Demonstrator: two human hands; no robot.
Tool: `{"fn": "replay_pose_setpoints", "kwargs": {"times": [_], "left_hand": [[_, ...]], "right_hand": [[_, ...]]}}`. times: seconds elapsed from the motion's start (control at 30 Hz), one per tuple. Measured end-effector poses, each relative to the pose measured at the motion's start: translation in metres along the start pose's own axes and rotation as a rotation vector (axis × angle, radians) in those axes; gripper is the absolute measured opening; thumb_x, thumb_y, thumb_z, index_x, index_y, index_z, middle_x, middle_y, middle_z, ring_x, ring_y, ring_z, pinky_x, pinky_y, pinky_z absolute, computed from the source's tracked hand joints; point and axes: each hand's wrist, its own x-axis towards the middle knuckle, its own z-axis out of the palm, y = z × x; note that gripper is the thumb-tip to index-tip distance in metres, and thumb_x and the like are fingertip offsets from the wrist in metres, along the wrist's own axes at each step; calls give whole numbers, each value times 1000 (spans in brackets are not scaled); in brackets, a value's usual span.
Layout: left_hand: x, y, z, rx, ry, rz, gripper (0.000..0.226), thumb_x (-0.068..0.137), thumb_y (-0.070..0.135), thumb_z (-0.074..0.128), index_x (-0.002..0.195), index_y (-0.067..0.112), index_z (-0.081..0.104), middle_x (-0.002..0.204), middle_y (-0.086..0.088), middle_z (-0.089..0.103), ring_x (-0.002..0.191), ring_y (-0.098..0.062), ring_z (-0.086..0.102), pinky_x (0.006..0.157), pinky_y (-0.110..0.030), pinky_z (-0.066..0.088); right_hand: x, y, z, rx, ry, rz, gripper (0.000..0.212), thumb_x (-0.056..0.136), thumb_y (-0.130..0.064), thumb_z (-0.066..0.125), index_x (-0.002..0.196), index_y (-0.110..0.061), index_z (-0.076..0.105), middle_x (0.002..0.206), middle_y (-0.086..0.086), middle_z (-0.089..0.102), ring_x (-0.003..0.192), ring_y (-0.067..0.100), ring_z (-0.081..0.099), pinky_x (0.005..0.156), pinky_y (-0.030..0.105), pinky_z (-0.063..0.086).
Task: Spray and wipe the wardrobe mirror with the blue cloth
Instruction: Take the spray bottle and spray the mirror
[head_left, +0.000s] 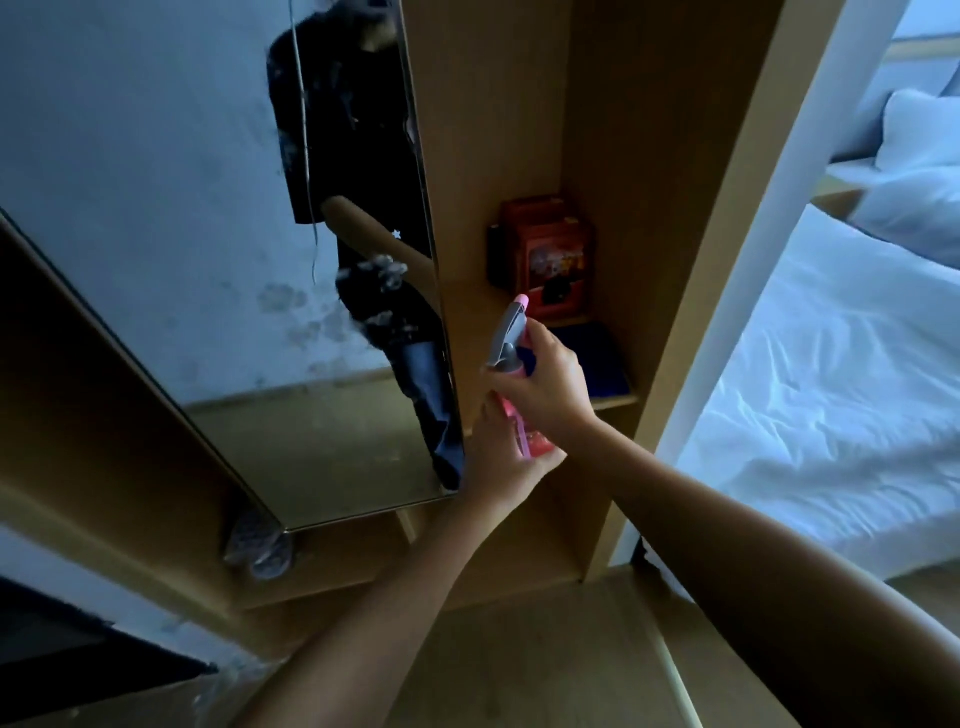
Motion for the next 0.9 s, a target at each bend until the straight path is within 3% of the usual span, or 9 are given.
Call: {"fn": "replay_pose_setpoints", "kwargs": {"times": [0.1, 0.2, 0.37, 0.4, 0.53, 0.67, 0.8, 0.9], "left_hand": [[-21, 11, -22, -11, -46, 45, 77, 70, 36, 81, 133, 28, 36, 123, 7, 56, 114, -8, 58, 96, -34, 53], [-41, 21, -47, 40, -17, 102, 74, 71, 37, 81, 131, 29, 39, 117, 9, 58, 110, -7, 60, 95, -34, 53], [-87, 39, -88, 137, 77, 165, 70, 74, 33, 82, 129, 27, 39, 113, 11, 60, 103, 2, 60, 88, -18, 52], [-96, 40, -97, 148, 106, 174, 70, 74, 33, 82, 129, 25, 40, 114, 11, 60, 104, 1, 60, 89, -19, 52], [-125, 43, -134, 194, 223, 188, 72, 74, 35, 81, 132, 23, 40, 117, 10, 62, 109, -3, 61, 93, -28, 53], [-134, 45, -176, 172, 311, 188, 72, 74, 35, 81, 131, 25, 39, 115, 11, 62, 108, -5, 62, 91, -34, 54], [-128, 51, -224, 143, 313, 206, 78, 73, 24, 83, 135, 21, 37, 120, 10, 63, 112, -4, 61, 95, -31, 52], [-117, 51, -268, 99, 287, 208, 75, 70, 26, 84, 131, 26, 39, 116, 10, 65, 109, -6, 63, 95, -38, 53]], "right_hand": [[-16, -23, -4, 15, -31, -57, 44, 71, -29, 78, 109, -21, 57, 102, -7, 65, 89, 12, 62, 78, 40, 56], [-28, -47, -6, 77, -80, -82, 38, 72, -27, 79, 103, -18, 58, 91, -5, 66, 79, 13, 63, 70, 40, 57], [-57, -94, 5, 179, -176, -134, 34, 75, -21, 78, 103, -19, 60, 83, -13, 63, 70, -4, 59, 62, 18, 47], [-63, -103, 10, 194, -201, -147, 32, 76, -20, 78, 102, -18, 60, 83, -12, 64, 70, -4, 60, 62, 17, 48], [-83, -142, 37, 223, -271, -206, 31, 80, -31, 77, 102, -16, 63, 87, -4, 69, 82, 15, 67, 77, 38, 56], [-90, -181, 69, 229, -209, -307, 33, 80, -42, 75, 98, -19, 61, 85, -9, 62, 80, 9, 60, 73, 34, 50], [-85, -225, 102, 229, -133, -340, 46, 79, -40, 76, 110, -12, 56, 98, 3, 65, 87, 17, 61, 75, 35, 51], [-71, -262, 127, 217, -75, -378, 42, 79, -32, 77, 107, -9, 56, 92, 4, 66, 82, 17, 61, 67, 21, 46]]}}
